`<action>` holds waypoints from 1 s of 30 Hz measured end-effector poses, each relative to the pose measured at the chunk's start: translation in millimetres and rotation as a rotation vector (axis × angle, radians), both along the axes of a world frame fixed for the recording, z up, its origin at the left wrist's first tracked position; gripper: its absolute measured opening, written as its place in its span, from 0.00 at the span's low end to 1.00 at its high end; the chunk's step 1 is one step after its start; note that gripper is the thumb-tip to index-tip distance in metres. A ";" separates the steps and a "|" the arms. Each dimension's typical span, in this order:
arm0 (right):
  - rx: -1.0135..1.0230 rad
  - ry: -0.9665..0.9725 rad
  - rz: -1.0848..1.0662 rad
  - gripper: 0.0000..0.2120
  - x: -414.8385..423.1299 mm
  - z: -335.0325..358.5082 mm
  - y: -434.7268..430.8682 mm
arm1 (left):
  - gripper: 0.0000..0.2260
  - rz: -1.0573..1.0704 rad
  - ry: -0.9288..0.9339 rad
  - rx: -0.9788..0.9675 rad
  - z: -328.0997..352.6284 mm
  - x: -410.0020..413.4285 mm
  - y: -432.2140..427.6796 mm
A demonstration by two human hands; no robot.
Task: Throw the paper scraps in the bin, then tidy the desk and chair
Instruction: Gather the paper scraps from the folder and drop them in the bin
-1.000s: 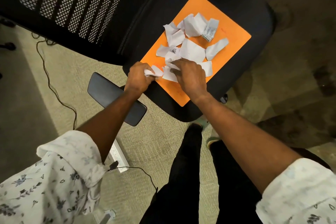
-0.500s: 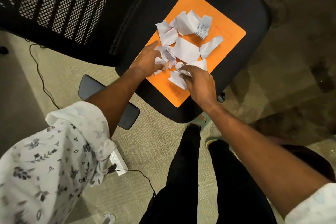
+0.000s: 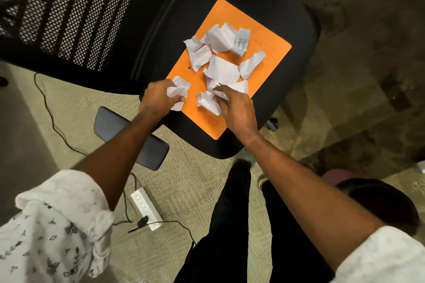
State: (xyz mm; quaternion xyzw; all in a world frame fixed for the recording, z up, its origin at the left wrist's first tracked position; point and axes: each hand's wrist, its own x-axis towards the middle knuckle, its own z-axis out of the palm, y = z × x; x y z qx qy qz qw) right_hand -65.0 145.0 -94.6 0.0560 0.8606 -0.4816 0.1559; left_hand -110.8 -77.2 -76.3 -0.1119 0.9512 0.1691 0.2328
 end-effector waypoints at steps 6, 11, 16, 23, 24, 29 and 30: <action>-0.003 -0.002 -0.107 0.13 4.8 13.2 8.1 | 0.20 0.142 0.117 0.027 20.6 14.7 -1.9; -0.031 -0.016 -0.230 0.13 18.9 27.0 33.9 | 0.21 0.222 0.158 0.131 28.4 25.3 36.3; -0.024 0.005 -0.382 0.13 45.6 40.7 83.3 | 0.25 0.168 0.117 0.305 34.1 34.6 115.5; 0.090 -0.014 -0.701 0.13 105.1 56.3 188.8 | 0.18 -0.076 0.106 0.376 31.4 53.9 234.4; 0.122 -0.017 -0.746 0.13 116.6 57.3 205.2 | 0.18 -0.128 0.088 0.369 31.2 58.9 253.6; 0.276 -0.044 -1.002 0.13 189.7 56.8 278.6 | 0.20 -0.434 -0.047 0.398 32.1 96.7 354.5; 0.295 -0.071 -1.062 0.13 206.8 54.9 291.2 | 0.20 -0.497 -0.076 0.403 31.6 107.2 373.9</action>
